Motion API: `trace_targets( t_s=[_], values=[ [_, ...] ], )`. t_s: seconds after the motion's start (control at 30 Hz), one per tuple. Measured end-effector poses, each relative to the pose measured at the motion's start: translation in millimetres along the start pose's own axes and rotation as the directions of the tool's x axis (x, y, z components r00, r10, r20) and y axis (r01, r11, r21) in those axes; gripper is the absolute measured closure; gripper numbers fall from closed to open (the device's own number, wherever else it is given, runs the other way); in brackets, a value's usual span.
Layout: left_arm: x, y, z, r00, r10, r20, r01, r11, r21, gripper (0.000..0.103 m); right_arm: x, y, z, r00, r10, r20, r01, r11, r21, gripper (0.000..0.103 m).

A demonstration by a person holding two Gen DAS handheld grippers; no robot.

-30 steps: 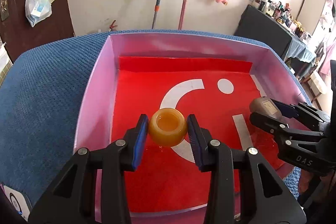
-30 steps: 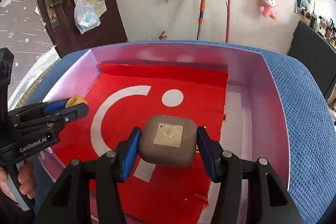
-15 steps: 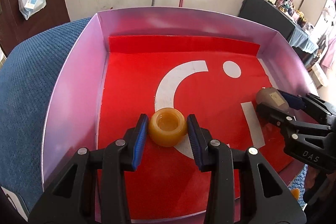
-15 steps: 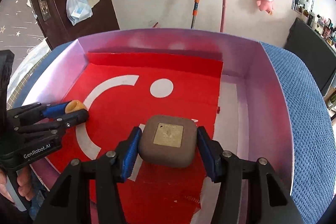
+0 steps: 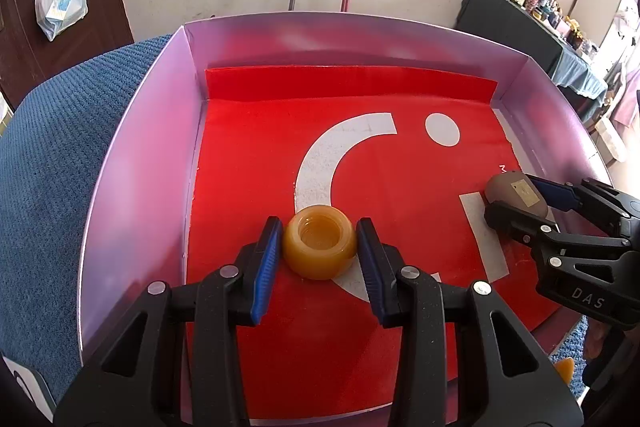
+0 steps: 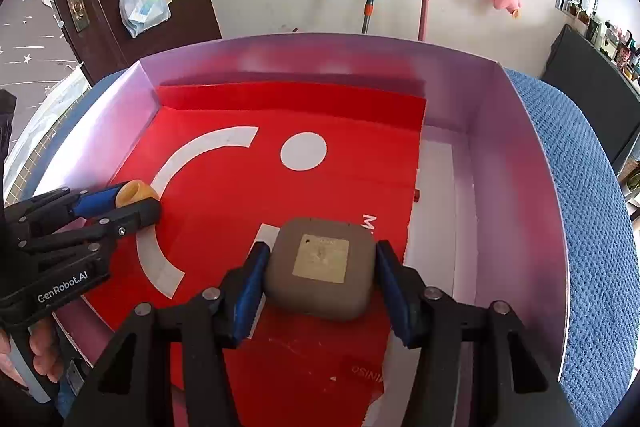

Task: Organize rigid objects
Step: 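Open the left tool over the red liner while the right tool releases the brown case, then withdraw both open tools from the pink box back over the table items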

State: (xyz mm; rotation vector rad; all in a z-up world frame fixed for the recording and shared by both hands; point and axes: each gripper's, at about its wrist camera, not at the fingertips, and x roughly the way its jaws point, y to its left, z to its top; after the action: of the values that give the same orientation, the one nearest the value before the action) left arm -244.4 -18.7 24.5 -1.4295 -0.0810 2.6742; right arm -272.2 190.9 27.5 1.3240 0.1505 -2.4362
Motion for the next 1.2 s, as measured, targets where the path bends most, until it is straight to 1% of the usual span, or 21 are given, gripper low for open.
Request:
trace_targets(
  t_s=[0.17,0.47,0.57,0.63,0.7,0.77,0.87,0.93,0.97,1.0,1.07,1.13,1.2],
  values=[
    [1,1,1,1.0,-0.003,0.0,0.003,1.0,-0.008,0.067,-1,0,0,1.0,0.002,0.002,-0.002,1.0,0.003,0.046],
    [3,0,2,1.0,0.012,0.004,-0.012,1.0,0.014,0.066,-5,-1,0,1.0,0.009,0.017,-0.01,1.0,0.011,0.046],
    [3,0,4,1.0,0.007,0.002,-0.007,1.0,0.013,0.064,-8,-3,1,1.0,0.013,0.023,-0.014,1.0,0.017,0.045],
    [4,-1,6,1.0,0.003,-0.001,-0.003,1.0,0.008,0.057,-11,-4,1,0.999,0.032,0.036,-0.033,0.999,0.025,0.042],
    [3,-1,5,1.0,0.003,0.002,-0.003,1.0,0.004,0.056,-15,-4,1,0.998,0.034,0.049,-0.035,0.999,0.028,0.039],
    [0,-1,3,1.0,0.008,0.005,-0.008,1.0,0.007,0.056,-21,-3,2,0.997,0.034,0.067,-0.036,0.999,0.029,0.039],
    [-7,-7,1,0.999,0.023,0.03,-0.024,0.999,0.024,0.056,-31,-2,1,0.995,0.041,0.096,-0.044,0.999,0.029,0.038],
    [-15,-9,0,0.998,0.034,0.055,-0.036,0.999,0.034,0.056,-40,0,0,0.992,0.047,0.12,-0.05,0.998,0.027,0.036],
    [-18,-9,-1,0.997,0.036,0.065,-0.038,0.999,0.036,0.052,-43,1,1,0.991,0.051,0.128,-0.054,0.998,0.027,0.033],
    [-22,-9,-1,0.996,0.034,0.077,-0.037,0.999,0.037,0.046,-48,1,0,0.988,0.058,0.143,-0.063,0.998,0.028,0.032],
    [-31,-9,-2,0.994,0.025,0.103,-0.029,0.999,0.037,0.045,-56,2,-1,0.984,0.068,0.163,-0.074,0.997,0.031,0.032],
    [-40,-9,-3,0.992,0.031,0.122,-0.036,0.999,0.035,0.045,-64,1,-3,0.979,0.082,0.184,-0.09,0.995,0.035,0.031],
    [-46,-7,-4,0.99,0.039,0.137,-0.044,0.998,0.034,0.044,-71,2,-5,0.975,0.09,0.202,-0.1,0.994,0.036,0.025]
  ],
)
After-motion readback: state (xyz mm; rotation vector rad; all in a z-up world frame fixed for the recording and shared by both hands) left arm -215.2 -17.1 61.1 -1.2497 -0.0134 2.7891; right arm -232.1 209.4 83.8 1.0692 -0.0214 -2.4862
